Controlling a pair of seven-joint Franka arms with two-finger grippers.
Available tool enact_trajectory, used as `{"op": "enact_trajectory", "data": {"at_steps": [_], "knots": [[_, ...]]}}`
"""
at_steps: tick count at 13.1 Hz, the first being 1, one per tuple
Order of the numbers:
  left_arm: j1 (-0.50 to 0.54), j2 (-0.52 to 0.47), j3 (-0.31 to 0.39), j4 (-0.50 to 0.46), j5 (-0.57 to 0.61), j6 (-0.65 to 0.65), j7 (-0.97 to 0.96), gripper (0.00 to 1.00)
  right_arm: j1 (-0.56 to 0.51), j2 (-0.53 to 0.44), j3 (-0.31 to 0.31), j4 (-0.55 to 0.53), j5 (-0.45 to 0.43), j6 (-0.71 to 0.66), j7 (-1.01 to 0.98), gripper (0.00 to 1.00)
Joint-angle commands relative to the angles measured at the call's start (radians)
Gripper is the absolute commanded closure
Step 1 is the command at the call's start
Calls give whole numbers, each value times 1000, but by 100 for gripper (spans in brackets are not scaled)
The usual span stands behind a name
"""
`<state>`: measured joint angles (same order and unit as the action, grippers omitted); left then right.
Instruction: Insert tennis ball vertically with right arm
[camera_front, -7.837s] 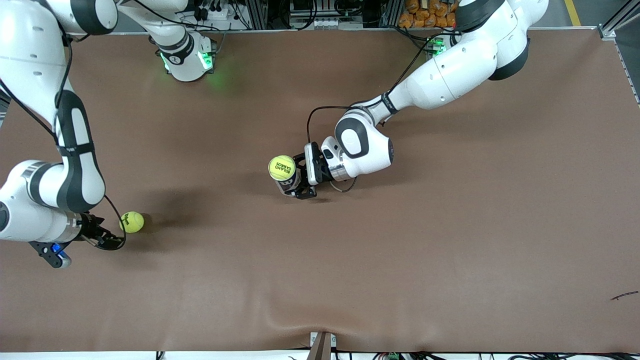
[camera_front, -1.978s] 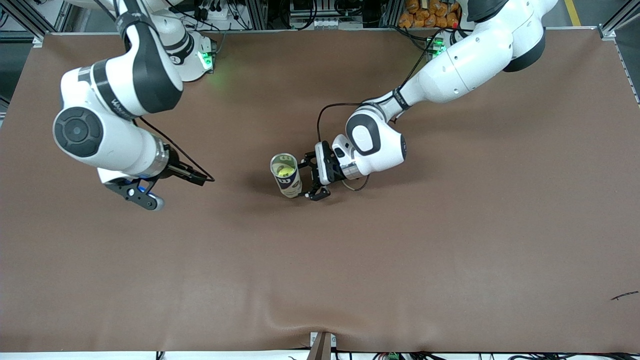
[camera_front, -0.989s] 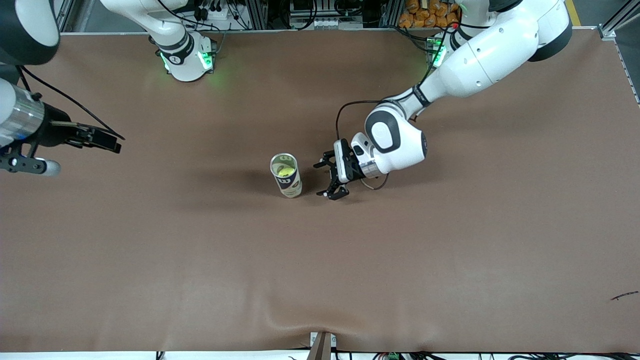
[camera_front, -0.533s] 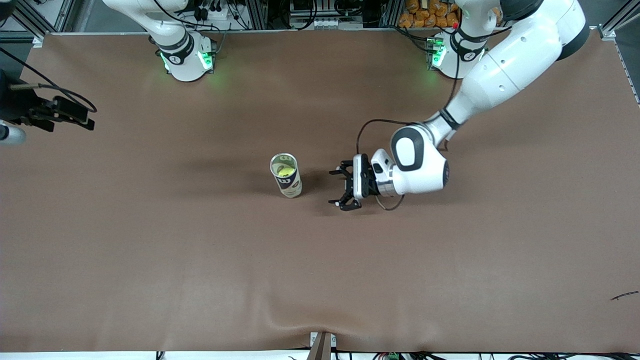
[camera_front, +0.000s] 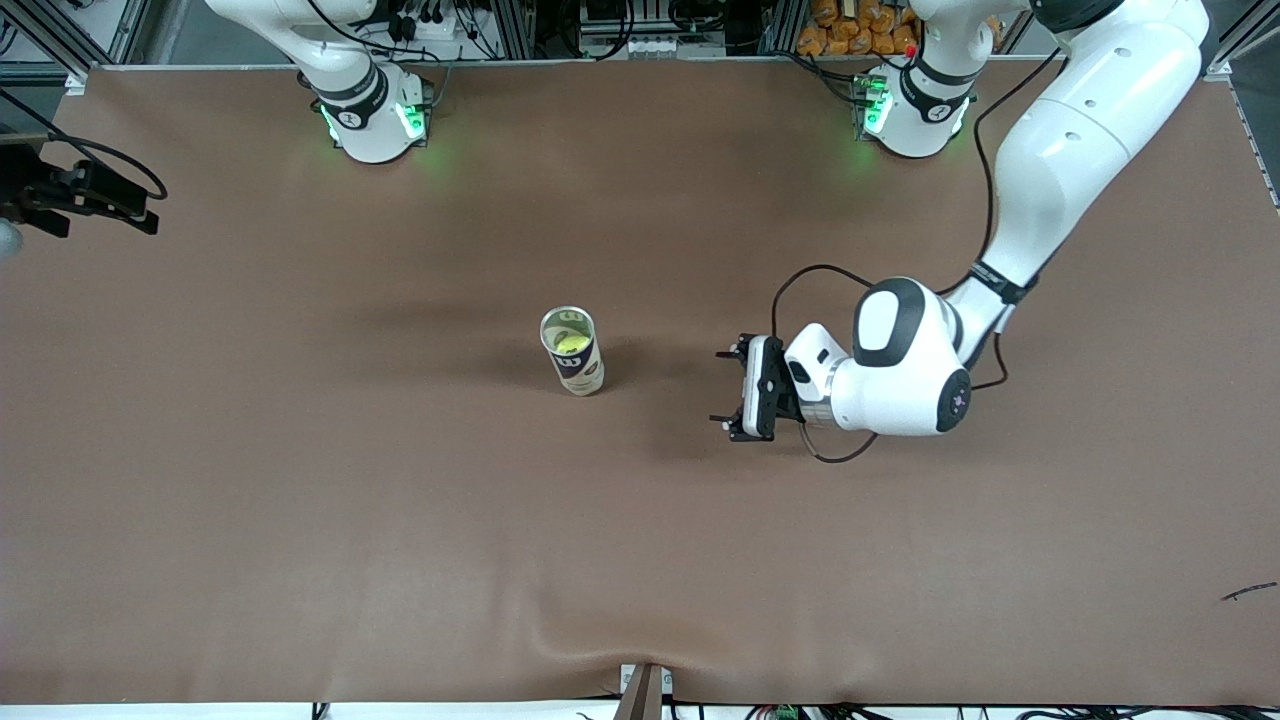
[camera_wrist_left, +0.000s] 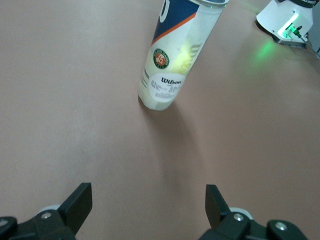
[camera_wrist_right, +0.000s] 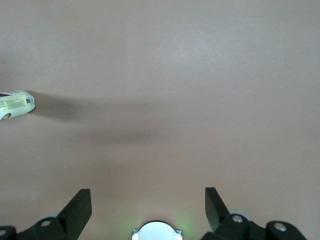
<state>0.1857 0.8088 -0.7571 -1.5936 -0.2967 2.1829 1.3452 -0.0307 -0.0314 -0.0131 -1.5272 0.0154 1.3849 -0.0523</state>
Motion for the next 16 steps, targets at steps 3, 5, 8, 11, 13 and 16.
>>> {"op": "enact_trajectory", "data": {"at_steps": [3,5,8,11,13,16], "knots": [[43,-69,10,20,125,-196,-233,0,-58,-5,8,4,0,23,-4,0],[75,-85,10,18,160,-262,-329,0,-60,-1,8,1,3,61,14,0],[77,-180,15,20,244,-377,-588,0,-58,10,8,-27,1,68,95,0],[77,-256,16,23,293,-478,-858,0,-57,15,8,-27,-12,65,108,0],[110,-280,15,36,329,-543,-976,0,-57,15,8,-27,-14,69,108,0],[167,-333,15,38,372,-588,-1064,0,-51,15,12,-22,-14,74,108,0]]}}
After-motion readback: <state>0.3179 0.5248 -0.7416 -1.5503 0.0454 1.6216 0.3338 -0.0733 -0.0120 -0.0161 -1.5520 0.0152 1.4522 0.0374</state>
